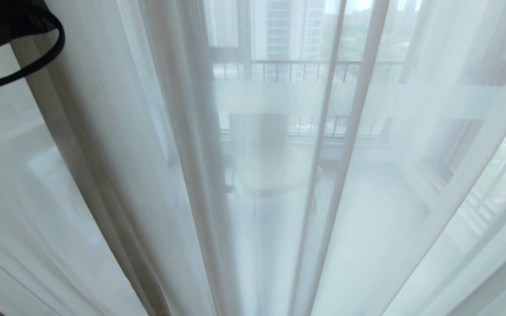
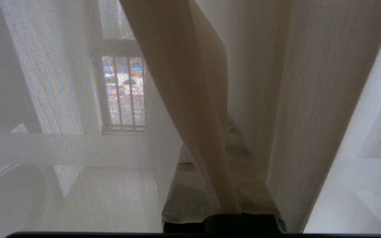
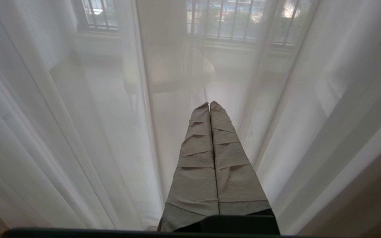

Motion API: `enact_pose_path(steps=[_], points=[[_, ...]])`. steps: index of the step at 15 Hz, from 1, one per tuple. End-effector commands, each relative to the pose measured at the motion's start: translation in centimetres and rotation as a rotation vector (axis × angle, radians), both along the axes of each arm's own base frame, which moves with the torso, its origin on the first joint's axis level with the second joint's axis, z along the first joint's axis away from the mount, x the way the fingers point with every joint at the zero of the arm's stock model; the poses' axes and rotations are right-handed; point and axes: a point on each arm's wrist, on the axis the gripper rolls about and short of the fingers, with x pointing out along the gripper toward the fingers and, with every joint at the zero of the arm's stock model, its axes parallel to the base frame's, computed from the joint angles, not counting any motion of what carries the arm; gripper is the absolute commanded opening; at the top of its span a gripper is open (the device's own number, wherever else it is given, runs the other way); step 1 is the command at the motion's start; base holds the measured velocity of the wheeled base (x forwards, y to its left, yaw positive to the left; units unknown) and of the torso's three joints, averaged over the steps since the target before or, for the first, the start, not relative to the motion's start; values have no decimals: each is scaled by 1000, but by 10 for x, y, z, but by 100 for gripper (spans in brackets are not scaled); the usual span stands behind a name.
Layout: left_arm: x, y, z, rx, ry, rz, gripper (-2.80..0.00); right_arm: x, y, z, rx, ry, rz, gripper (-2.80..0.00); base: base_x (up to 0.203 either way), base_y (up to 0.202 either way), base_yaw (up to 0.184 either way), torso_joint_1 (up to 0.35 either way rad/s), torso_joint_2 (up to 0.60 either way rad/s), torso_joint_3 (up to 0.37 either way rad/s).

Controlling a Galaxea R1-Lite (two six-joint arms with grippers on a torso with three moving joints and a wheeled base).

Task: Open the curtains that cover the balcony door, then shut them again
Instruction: Close the inner curtains on both sides

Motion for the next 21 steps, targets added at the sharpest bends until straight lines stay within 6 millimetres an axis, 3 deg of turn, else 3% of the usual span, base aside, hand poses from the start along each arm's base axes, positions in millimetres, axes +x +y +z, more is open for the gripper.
enact_pose_path(steps=[1,4,13,21], points=[[-1,0,1,-2,-4,-1,-280,0,0,0,0,-1,1,-280,0,-189,-4,-2,3,3],[-2,0,1,-2,-7,-4,-280,0,0,0,0,-1,1,-280,0,-117,-5,2,1,0],[-24,0,13,-13,-48,-20,-280,0,0,0,0,-1,1,-280,0,0,0,0,0,0],[-84,19,29,-24,-94,28,-280,0,0,0,0,-1,1,-280,0,0,0,0,0,0]])
